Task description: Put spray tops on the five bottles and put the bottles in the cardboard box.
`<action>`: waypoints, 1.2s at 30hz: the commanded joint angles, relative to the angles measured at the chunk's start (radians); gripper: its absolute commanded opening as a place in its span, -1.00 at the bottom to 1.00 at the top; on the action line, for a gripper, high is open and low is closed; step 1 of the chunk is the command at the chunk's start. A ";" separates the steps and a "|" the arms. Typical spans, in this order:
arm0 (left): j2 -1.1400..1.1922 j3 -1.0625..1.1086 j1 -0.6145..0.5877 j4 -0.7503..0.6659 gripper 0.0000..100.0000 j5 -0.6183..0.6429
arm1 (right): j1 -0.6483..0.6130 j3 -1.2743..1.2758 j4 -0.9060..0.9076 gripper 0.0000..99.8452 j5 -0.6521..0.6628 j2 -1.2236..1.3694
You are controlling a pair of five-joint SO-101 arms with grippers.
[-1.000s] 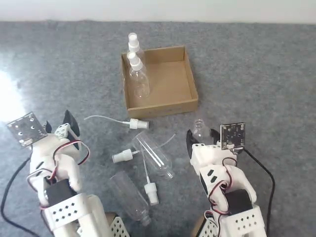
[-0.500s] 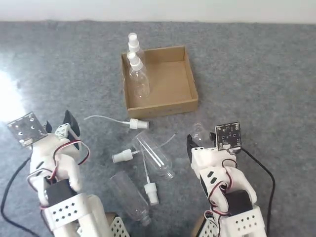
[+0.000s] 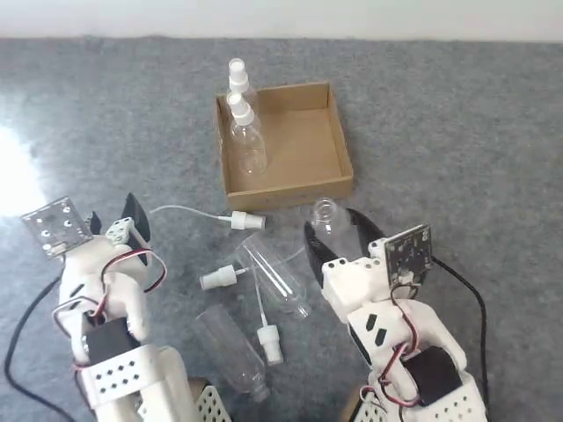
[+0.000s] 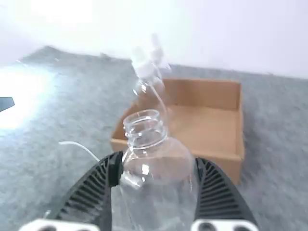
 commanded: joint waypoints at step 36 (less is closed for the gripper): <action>-0.009 -0.077 0.158 0.180 -0.37 0.006 | -0.193 -0.324 -0.693 -0.85 -0.120 0.644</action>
